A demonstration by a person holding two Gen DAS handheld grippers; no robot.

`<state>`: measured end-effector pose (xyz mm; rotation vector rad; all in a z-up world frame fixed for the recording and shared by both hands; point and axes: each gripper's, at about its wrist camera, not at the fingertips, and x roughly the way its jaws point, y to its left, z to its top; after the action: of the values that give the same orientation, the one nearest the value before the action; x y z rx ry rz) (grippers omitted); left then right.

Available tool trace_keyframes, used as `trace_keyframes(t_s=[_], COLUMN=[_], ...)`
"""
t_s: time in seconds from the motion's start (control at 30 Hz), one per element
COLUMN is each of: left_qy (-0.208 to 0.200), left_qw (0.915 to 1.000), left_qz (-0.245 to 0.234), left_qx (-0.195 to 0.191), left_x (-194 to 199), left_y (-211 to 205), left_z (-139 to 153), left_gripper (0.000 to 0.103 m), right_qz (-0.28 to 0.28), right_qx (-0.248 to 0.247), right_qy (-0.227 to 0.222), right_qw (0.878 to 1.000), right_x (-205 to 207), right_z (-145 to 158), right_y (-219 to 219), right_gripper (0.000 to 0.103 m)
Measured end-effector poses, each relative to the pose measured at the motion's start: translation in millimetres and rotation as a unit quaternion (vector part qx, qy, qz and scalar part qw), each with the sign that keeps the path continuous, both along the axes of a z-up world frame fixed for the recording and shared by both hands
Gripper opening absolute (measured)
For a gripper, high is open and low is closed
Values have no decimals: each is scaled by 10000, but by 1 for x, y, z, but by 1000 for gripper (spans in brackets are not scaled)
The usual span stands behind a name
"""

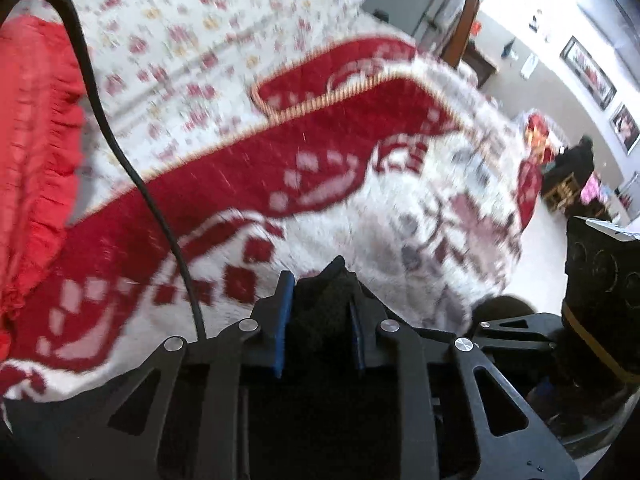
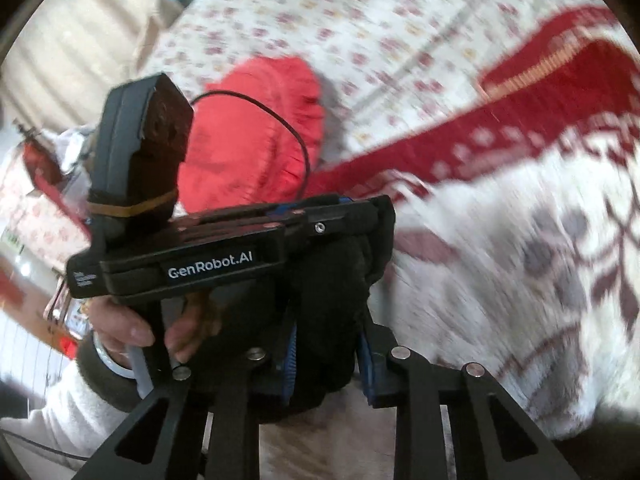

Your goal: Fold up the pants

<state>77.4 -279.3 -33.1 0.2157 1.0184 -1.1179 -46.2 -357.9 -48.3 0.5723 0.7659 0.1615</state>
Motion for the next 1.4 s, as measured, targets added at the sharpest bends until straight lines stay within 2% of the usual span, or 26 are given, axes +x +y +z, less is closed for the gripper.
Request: trace_keyframes(t_s=[0.17, 0.3, 0.37, 0.43, 0.5, 0.57, 0.6, 0.63, 0.7, 0.77, 0.87, 0.97, 1.03, 1.17, 1.27, 1.37, 1.4], left_qy=[-189, -74, 61, 238, 399, 416, 384, 352, 334, 316, 231, 200, 236, 345, 508, 999, 1131], left_qw=[9979, 9934, 9890, 9813, 9725, 9663, 9625, 9588, 9545, 9515, 9472, 9453, 9432, 9384, 9320, 9205, 9149], left_qz=[443, 1008, 1402, 1878, 2279, 2536, 2683, 2820, 2964, 3061, 3196, 3254, 3308, 3420, 3580, 3776, 3870], left_qx=[-423, -534, -467, -343, -249, -156, -88, -21, 17, 30, 90, 98, 192, 355, 240, -109, -204], left_x=[4, 14, 21, 28, 30, 28, 25, 22, 15, 9, -4, -20, -29, -42, -47, -42, -41], left_y=[61, 119, 150, 182, 213, 232, 243, 254, 270, 278, 284, 282, 276, 269, 279, 302, 308], left_z=[44, 48, 40, 28, 17, 11, 9, 8, 7, 7, 7, 7, 4, -1, -3, -9, -12], left_gripper=[23, 27, 30, 41, 50, 52, 52, 52, 53, 55, 56, 57, 60, 60, 60, 77, 80], right_qz=[604, 1162, 1511, 1906, 2259, 2545, 2702, 2842, 3049, 3045, 2592, 2021, 1885, 1934, 2285, 2402, 2507], right_qx=[-232, -403, -397, -396, -327, 99, 390, 535, 533, 449, 327, -310, -601, -333, -511, -979, -1019], right_qy=[-465, -600, -516, -334, 40, 667, 962, 978, 749, 512, 294, 354, 535, 526, 388, 364, 388], right_qw=[9968, 9906, 9864, 9803, 9736, 9647, 9572, 9523, 9479, 9501, 9648, 9782, 9788, 9791, 9714, 9651, 9619], right_x=[13, 28, 42, 53, 72, 86, 87, 84, 75, 68, 66, 76, 86, 90, 81, 77, 77], right_z=[42, 50, 42, 25, -5, -39, -50, -51, -39, -21, -6, -5, -11, -16, -18, -26, -29], right_y=[37, 85, 110, 139, 170, 191, 198, 202, 200, 186, 156, 139, 136, 137, 155, 178, 188], right_gripper=[24, 24, 24, 24, 31, 46, 49, 54, 55, 55, 56, 56, 56, 56, 56, 56, 56])
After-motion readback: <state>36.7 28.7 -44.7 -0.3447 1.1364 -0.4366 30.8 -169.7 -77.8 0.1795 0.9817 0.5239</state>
